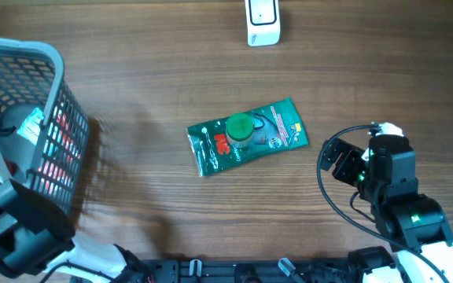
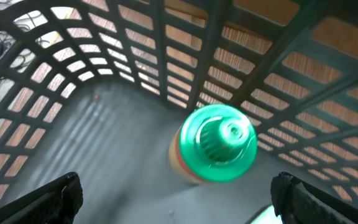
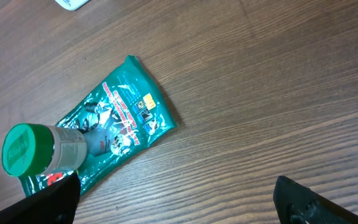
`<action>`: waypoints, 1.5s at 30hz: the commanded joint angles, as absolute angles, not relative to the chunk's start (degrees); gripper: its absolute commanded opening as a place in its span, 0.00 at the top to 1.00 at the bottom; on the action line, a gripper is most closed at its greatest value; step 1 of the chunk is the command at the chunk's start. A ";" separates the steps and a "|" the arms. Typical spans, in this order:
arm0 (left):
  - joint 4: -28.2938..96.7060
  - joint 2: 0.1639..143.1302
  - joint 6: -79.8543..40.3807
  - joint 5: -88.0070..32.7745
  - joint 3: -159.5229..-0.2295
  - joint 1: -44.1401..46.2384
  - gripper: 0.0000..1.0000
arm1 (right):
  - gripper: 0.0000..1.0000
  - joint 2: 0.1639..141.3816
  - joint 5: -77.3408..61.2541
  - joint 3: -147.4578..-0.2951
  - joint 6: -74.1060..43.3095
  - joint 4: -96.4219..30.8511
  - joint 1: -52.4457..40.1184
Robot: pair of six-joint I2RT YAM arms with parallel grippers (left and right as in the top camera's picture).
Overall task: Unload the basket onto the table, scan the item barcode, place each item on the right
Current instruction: 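Reach the left gripper back into the basket toward the red-capped can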
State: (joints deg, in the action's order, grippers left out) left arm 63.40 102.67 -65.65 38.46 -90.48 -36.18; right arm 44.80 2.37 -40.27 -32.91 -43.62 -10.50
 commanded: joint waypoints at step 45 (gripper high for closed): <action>55.53 85.60 -46.65 19.81 -90.13 -39.44 0.60 | 0.00 53.32 -0.10 -40.86 -36.56 -43.00 -10.26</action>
